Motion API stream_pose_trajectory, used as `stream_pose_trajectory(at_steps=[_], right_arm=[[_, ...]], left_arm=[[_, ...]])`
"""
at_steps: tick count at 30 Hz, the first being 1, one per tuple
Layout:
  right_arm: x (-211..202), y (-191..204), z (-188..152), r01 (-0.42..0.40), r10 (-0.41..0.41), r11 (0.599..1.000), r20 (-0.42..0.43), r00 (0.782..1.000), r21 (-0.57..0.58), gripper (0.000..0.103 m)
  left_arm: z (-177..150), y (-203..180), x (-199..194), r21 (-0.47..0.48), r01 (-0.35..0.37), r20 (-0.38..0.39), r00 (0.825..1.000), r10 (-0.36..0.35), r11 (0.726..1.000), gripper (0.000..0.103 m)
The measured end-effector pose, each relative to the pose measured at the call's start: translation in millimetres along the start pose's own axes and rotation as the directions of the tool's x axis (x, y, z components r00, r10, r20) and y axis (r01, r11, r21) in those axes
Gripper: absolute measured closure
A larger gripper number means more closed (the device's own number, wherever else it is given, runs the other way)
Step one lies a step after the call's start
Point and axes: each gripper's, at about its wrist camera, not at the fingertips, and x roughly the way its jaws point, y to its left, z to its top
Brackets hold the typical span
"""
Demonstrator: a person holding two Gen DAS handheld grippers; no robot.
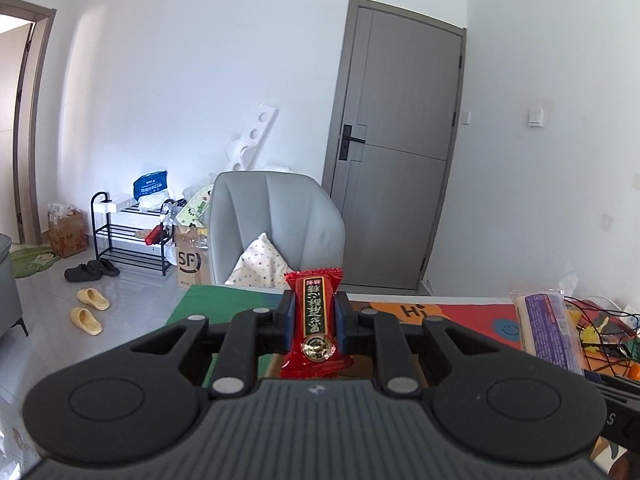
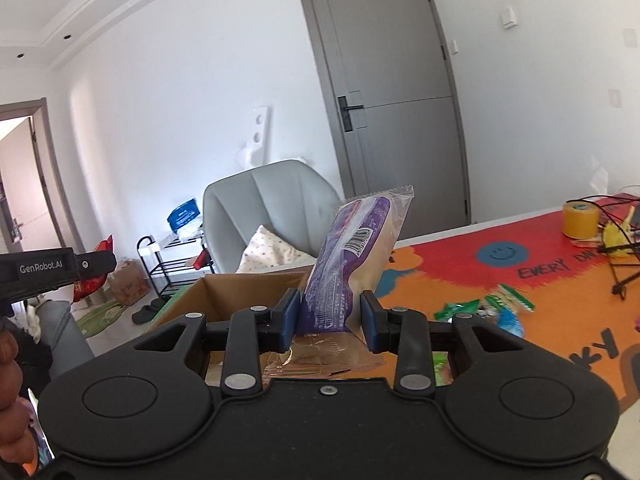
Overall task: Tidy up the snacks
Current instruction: 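Carry the red candy bar to the box with left tool while right tool carries the bread bag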
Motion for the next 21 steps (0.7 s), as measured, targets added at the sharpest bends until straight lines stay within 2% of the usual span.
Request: stream_pose_trajectory(at_steps=[13, 21], right_arm=[[36.7, 39.0, 0.9, -0.046, 0.044, 0.998, -0.046, 0.998, -0.05, 0.069], [55.4, 55.1, -0.9, -0.073, 0.072, 0.997, -0.07, 0.995, -0.021, 0.067]], left_arm=[[-9.9, 29.3, 24.0, -0.018, 0.002, -0.047, 0.999, -0.003, 1.0, 0.084], [-11.7, 32.5, 40.1, -0.027, 0.036, -0.085, 0.996, -0.038, 0.999, 0.084]])
